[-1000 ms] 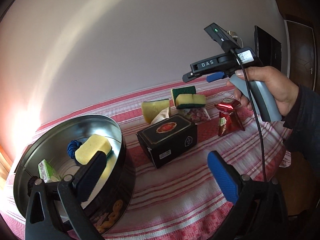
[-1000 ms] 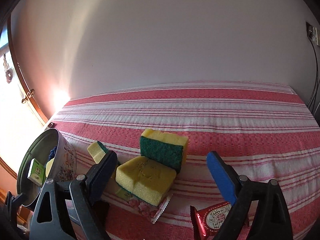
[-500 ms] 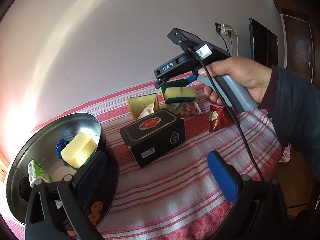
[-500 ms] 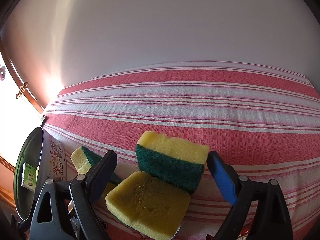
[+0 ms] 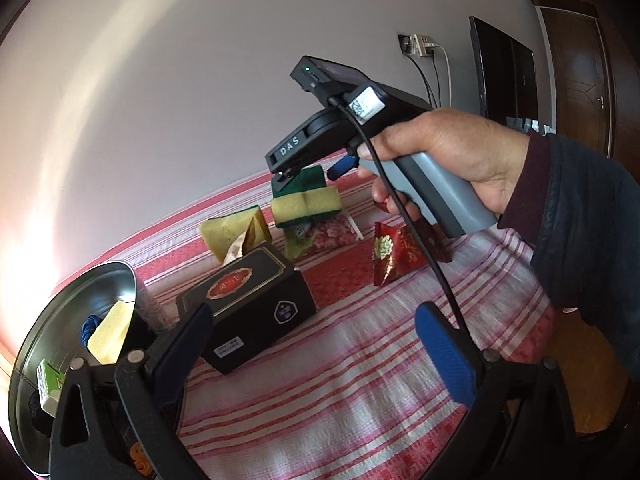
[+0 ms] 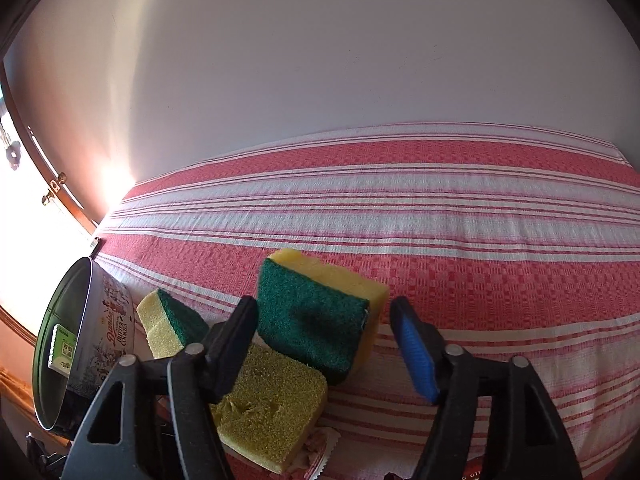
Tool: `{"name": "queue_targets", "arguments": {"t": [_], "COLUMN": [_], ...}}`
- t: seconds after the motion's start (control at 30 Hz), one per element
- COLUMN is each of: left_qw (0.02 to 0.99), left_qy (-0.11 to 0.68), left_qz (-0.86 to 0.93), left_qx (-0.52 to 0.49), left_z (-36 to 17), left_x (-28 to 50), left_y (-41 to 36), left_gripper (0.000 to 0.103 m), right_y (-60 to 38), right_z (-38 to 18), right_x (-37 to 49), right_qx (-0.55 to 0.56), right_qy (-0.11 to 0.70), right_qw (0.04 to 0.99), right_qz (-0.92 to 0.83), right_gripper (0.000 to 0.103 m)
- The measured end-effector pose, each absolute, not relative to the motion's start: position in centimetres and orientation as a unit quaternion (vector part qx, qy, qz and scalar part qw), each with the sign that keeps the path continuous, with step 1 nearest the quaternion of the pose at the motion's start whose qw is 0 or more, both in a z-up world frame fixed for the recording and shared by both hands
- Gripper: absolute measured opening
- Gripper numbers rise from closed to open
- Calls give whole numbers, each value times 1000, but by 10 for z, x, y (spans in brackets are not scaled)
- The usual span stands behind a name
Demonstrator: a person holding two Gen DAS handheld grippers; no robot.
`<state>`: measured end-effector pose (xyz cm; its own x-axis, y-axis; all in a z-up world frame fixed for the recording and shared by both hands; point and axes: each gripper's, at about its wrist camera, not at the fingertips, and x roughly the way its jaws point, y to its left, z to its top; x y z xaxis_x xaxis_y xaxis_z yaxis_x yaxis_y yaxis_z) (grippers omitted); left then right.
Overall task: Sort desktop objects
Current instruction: 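Grasp a yellow-green sponge with the right gripper and lift it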
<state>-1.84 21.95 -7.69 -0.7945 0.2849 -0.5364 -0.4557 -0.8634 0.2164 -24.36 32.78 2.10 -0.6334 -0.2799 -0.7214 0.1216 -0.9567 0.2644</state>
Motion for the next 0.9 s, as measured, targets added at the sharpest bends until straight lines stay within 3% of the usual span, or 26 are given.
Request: {"name": "queue_targets", "arguments": {"t": [0.43, 0.67, 0.9], "left_qw": [202, 206, 209], "left_qy": [157, 152, 155], "left_qz": [932, 930, 930], "left_qx": [-257, -262, -260], "left_z": [-84, -85, -84], "left_x": [-19, -20, -17], "left_y": [212, 208, 207], "left_gripper": [102, 102, 102], "right_y": [299, 317, 307], "right_z": [5, -2, 17], "right_x": [-286, -288, -272], "right_qx": [492, 499, 496], "right_qy": [4, -17, 15], "right_qw": [16, 30, 56], "right_qz": [-870, -866, -866], "right_gripper": [91, 91, 91]}}
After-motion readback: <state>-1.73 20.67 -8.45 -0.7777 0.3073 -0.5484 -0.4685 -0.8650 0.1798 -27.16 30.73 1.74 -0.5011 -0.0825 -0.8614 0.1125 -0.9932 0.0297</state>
